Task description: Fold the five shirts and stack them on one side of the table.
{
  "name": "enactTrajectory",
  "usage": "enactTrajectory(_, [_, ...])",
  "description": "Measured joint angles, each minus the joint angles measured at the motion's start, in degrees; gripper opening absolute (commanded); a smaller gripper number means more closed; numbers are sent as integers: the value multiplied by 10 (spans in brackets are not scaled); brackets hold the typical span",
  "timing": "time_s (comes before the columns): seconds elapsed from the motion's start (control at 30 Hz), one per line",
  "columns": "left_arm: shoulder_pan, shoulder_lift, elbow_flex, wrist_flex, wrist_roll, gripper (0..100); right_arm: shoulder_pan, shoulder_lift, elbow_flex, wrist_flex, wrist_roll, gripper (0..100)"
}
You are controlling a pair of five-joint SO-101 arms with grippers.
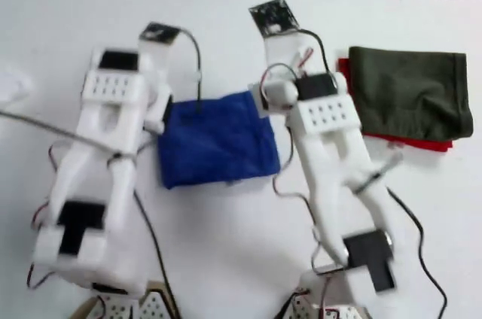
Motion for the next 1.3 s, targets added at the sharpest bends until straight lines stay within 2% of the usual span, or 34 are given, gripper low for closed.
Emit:
enactTrajectory(0.2, [9,-153,265,-173,-2,26,0,153,-104,20,-11,19])
enactTrajectory(0.37, [9,-175,323,-226,-2,26,0,261,-163,20,-11,19])
enactTrajectory(0.5, [36,-175,359,-256,-2,26,1,324,-210,20,-11,19])
enactTrajectory(0.67, [81,-176,430,-340,-3,26,4,365,-238,20,-11,19])
enactTrajectory(0.8, [85,-178,480,-399,-27,26,17,368,-240,20,-11,19])
enactTrajectory(1.1, [86,-187,492,-409,-42,26,19,368,-240,31,-11,19])
enactTrajectory(1.3, [88,-187,398,-295,-42,27,20,301,-240,74,-11,21])
